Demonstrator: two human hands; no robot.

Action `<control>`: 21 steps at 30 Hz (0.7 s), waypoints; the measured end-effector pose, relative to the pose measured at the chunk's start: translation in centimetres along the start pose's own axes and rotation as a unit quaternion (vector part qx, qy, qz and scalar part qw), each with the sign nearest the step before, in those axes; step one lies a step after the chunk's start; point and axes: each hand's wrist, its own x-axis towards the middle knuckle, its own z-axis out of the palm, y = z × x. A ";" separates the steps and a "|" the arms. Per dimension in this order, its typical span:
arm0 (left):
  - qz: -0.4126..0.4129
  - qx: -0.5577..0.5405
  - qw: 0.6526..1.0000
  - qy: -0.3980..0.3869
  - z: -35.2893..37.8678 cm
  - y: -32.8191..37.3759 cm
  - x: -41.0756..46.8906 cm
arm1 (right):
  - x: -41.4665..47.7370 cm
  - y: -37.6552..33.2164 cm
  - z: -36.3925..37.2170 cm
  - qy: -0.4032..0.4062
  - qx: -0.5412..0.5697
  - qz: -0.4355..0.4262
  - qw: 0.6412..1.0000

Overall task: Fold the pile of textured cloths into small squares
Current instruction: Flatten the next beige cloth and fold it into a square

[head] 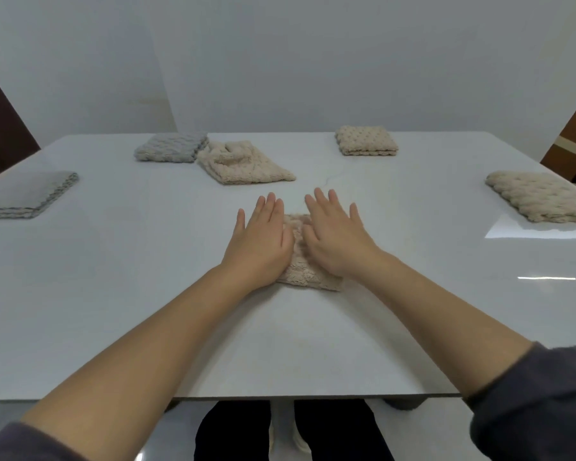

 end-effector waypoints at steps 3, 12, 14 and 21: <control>0.022 0.045 0.998 -0.036 0.9 -0.4 -0.7 | 0.4 0.2 2.1 -0.052 -0.041 0.005 0.998; 0.036 0.013 0.998 -0.045 1.3 -1.4 -0.8 | 0.3 0.4 2.6 -0.053 -0.056 0.015 0.997; 0.065 -0.033 0.996 -0.047 1.0 -2.6 -1.5 | 0.4 0.5 2.5 -0.053 -0.045 0.018 0.997; 0.105 -0.029 0.993 0.051 -1.7 -6.5 -4.7 | 1.5 -0.6 1.2 -0.040 -0.042 0.016 0.998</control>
